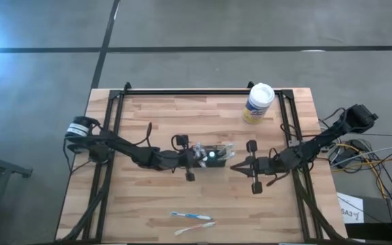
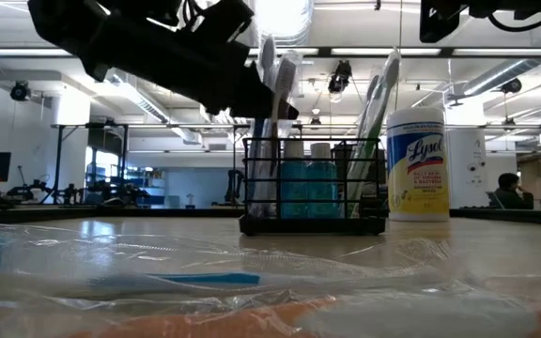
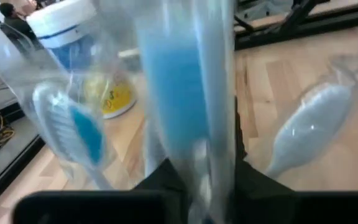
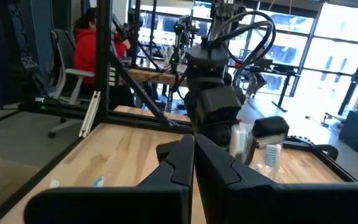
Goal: Pick & Place toothbrushing station
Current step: Put the blue toothbrush into the mesh organizer
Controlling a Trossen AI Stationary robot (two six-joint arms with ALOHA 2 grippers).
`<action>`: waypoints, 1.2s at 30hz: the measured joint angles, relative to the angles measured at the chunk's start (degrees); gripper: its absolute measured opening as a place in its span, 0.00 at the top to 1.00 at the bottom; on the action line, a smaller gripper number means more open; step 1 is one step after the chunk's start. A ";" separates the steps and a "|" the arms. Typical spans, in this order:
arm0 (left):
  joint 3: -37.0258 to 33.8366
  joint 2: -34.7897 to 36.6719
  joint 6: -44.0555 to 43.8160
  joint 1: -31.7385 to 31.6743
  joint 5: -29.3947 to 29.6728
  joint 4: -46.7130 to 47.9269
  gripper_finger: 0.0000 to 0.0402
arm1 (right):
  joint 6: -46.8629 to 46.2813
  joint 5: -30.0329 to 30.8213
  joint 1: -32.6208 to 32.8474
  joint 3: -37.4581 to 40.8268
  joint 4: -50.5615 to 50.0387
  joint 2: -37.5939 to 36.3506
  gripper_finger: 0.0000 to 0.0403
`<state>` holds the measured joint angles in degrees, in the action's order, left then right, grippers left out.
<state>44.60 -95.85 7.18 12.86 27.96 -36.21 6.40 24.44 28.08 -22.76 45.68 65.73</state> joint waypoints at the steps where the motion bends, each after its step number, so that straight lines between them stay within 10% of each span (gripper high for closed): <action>1: 0.00 0.35 -0.22 0.04 0.00 0.02 0.84 | -0.01 0.01 0.00 0.00 0.02 0.00 0.98; 15: 0.00 9.19 -0.53 0.75 -5.15 2.14 0.49 | -0.01 0.05 0.00 -0.04 0.06 0.00 0.98; 23: 0.06 26.17 0.21 2.40 -6.00 16.94 0.42 | -0.10 0.03 0.00 -0.07 -1.15 0.00 0.98; 30: -2.52 49.11 -3.52 2.28 -0.81 42.41 0.58 | -0.42 -0.42 0.04 -0.07 -2.39 0.02 0.98; 36: -18.79 62.11 -9.45 2.38 -1.69 32.58 0.94 | -1.00 -3.26 0.09 -1.87 -8.69 2.34 0.98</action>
<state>25.81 -33.74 -2.27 15.23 26.28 -3.63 5.40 21.18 28.16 -24.63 36.99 68.08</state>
